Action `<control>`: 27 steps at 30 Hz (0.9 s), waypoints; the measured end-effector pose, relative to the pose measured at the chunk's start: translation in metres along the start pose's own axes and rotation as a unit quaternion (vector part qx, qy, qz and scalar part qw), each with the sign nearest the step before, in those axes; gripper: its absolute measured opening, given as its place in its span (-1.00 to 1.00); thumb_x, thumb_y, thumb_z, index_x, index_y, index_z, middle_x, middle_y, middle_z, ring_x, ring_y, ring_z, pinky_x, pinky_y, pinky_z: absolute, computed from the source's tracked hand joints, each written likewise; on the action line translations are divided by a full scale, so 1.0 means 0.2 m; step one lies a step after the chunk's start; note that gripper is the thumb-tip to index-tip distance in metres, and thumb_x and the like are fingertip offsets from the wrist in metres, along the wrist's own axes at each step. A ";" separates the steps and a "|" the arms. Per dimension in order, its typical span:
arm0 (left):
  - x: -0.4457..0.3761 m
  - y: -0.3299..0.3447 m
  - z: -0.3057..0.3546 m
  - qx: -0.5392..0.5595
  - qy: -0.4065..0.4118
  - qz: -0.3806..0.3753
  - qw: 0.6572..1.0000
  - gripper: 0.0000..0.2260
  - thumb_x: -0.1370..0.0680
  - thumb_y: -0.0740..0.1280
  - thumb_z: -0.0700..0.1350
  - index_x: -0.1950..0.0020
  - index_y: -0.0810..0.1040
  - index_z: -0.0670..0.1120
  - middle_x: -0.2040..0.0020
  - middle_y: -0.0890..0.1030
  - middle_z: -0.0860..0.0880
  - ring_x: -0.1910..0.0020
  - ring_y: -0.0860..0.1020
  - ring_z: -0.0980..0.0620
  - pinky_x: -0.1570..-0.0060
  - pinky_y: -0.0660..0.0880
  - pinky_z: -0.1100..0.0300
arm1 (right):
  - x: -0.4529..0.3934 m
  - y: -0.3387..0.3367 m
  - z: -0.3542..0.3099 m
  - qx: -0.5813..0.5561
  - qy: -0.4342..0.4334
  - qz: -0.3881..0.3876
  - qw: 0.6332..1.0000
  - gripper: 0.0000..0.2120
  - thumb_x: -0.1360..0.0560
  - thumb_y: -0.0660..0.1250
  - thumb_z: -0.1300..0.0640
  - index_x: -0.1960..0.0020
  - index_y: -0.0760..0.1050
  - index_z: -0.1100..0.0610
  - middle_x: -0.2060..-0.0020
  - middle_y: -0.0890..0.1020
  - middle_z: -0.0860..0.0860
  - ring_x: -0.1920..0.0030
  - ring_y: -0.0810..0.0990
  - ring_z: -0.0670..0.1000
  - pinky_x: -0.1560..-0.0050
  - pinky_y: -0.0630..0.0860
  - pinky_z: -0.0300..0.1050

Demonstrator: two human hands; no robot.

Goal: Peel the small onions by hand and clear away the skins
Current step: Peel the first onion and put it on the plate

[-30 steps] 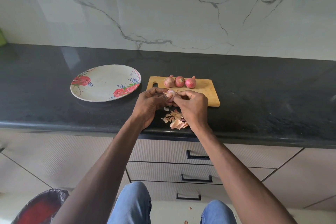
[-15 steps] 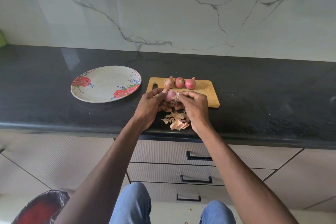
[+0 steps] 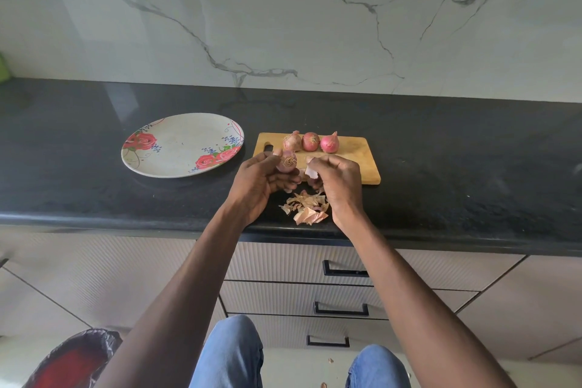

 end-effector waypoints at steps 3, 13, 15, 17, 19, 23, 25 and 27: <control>0.00 0.00 0.00 0.013 -0.001 -0.003 1.000 -0.88 -0.65 0.29 -0.19 -0.06 0.49 -0.25 0.07 0.67 -0.32 0.19 0.69 -0.15 0.23 0.65 0.16 | 0.01 0.02 -0.02 0.037 -0.042 -0.027 0.998 -0.92 -0.47 0.50 0.21 0.04 0.69 0.11 0.17 0.70 0.00 0.14 0.65 -0.06 0.10 0.61 -0.17; 0.02 0.02 0.02 -0.007 0.016 0.002 1.000 -0.84 -0.50 0.41 -0.14 0.06 0.49 -0.19 0.25 0.66 -0.15 0.32 0.65 -0.05 0.32 0.58 0.15 | 0.01 0.03 -0.05 0.064 -0.110 -0.063 0.990 -0.80 -0.42 0.55 0.25 -0.05 0.71 0.16 -0.13 0.64 0.06 0.05 0.65 -0.19 0.24 0.58 -0.32; 0.03 0.02 0.02 -0.019 0.018 0.002 1.000 -0.78 -0.43 0.44 -0.11 0.06 0.50 -0.19 0.26 0.65 -0.15 0.33 0.64 -0.04 0.34 0.57 0.16 | 0.00 0.04 -0.03 0.066 -0.111 -0.060 0.990 -0.88 -0.44 0.53 0.24 0.02 0.71 0.14 -0.08 0.66 0.05 0.04 0.67 -0.06 0.19 0.67 -0.07; 0.03 0.03 0.02 -0.031 0.019 0.002 0.999 -0.75 -0.41 0.46 -0.10 0.03 0.51 -0.20 0.25 0.65 -0.15 0.32 0.63 -0.05 0.35 0.57 0.17 | -0.01 0.05 -0.01 0.061 -0.104 -0.071 0.990 -0.93 -0.48 0.48 0.23 0.04 0.69 0.13 -0.01 0.69 0.07 0.05 0.70 0.04 0.14 0.68 0.14; 0.03 0.03 0.02 -0.037 0.018 0.001 0.999 -0.74 -0.43 0.45 -0.10 0.00 0.51 -0.20 0.23 0.65 -0.17 0.29 0.62 -0.07 0.33 0.58 0.17 | -0.01 0.06 0.00 0.049 -0.079 -0.085 0.992 -0.95 -0.54 0.42 0.22 0.04 0.67 0.15 0.06 0.72 0.10 0.07 0.71 0.11 0.16 0.68 0.14; 0.02 0.02 0.00 -0.027 0.013 0.000 1.000 -0.88 -0.56 0.39 -0.24 -0.04 0.49 -0.20 0.19 0.65 -0.19 0.23 0.61 -0.12 0.27 0.58 0.15 | 0.00 0.05 0.01 0.017 -0.014 -0.087 0.996 -0.91 -0.59 0.33 0.23 0.05 0.62 0.19 0.10 0.71 0.15 0.10 0.69 0.14 0.21 0.63 -0.01; 0.02 0.01 0.00 -0.011 0.005 -0.002 1.000 -0.88 -0.57 0.37 -0.27 -0.08 0.50 -0.20 0.14 0.66 -0.20 0.16 0.62 -0.14 0.23 0.59 0.14 | -0.01 0.04 0.02 0.008 0.001 -0.082 0.997 -0.90 -0.59 0.31 0.22 0.03 0.59 0.21 0.07 0.70 0.15 0.01 0.68 0.14 0.07 0.64 -0.02; 0.02 0.00 0.00 0.016 0.000 -0.005 1.000 -0.85 -0.56 0.36 -0.32 -0.11 0.52 -0.20 0.06 0.67 -0.20 0.10 0.65 -0.15 0.17 0.63 0.15 | -0.01 0.03 0.02 -0.008 0.009 -0.065 0.998 -0.87 -0.56 0.31 0.17 0.03 0.57 0.22 0.07 0.70 0.16 -0.03 0.67 0.15 -0.08 0.61 0.04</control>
Point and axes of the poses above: each hand's wrist, its own x-axis away from the middle knuckle, its own y-axis out of the palm, z = x × y, the point moved 5 cm from there along -x, towards the middle knuckle
